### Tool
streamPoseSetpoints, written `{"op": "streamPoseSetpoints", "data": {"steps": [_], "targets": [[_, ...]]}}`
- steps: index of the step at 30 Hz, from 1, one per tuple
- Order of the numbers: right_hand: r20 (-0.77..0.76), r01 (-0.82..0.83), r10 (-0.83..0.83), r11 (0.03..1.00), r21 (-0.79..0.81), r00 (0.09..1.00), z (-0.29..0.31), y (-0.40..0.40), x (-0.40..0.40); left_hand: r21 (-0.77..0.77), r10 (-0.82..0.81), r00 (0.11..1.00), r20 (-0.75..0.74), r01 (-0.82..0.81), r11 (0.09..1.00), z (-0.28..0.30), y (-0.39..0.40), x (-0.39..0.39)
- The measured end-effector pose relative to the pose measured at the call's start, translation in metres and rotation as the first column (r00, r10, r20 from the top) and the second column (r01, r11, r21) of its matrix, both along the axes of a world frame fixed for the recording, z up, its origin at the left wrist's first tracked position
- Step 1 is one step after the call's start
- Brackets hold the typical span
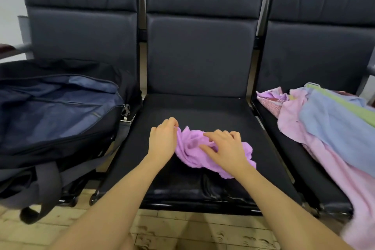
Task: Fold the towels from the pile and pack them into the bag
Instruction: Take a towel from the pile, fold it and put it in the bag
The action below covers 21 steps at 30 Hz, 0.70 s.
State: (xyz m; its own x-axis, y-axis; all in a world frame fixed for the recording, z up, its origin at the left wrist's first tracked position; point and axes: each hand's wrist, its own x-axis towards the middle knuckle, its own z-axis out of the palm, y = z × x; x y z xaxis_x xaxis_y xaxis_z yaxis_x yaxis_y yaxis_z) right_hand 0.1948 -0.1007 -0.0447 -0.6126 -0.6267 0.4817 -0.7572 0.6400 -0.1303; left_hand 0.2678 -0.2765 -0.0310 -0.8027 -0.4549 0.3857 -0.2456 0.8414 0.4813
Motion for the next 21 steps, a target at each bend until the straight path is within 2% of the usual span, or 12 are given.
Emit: {"op": "streamPoseSetpoints", "data": {"steps": [2,4,9,13,15,18,21], "targets": [[0.144,0.044,-0.067,0.987,0.157,0.987,-0.004,0.0,0.004,0.11,-0.046,0.998,-0.038,0.05,0.993,-0.004,0.003,0.003],[0.238,0.029,-0.083,0.974,0.223,0.968,-0.005,0.0,0.008,0.244,-0.077,0.993,-0.084,0.095,0.965,-0.01,0.005,0.006],[0.228,0.02,-0.078,0.968,0.249,0.97,0.003,-0.002,0.013,0.349,-0.072,0.993,-0.091,0.099,0.932,-0.013,0.016,0.009],[0.213,0.113,-0.13,0.99,0.089,0.968,0.005,0.006,0.012,0.253,-0.184,0.979,0.085,0.158,0.954,-0.017,0.025,0.01],[0.193,0.087,-0.11,0.989,0.123,0.975,0.005,0.012,0.01,0.128,-0.251,0.953,0.169,0.231,0.964,-0.021,0.029,0.013],[0.271,0.01,-0.051,0.989,0.148,0.961,0.003,0.021,0.009,0.018,-0.282,0.95,0.135,0.282,0.959,-0.023,0.035,0.016],[0.361,0.041,-0.074,0.994,0.098,0.93,-0.001,0.028,0.012,0.046,-0.273,0.959,0.074,0.27,0.962,-0.025,0.042,0.016]]}}
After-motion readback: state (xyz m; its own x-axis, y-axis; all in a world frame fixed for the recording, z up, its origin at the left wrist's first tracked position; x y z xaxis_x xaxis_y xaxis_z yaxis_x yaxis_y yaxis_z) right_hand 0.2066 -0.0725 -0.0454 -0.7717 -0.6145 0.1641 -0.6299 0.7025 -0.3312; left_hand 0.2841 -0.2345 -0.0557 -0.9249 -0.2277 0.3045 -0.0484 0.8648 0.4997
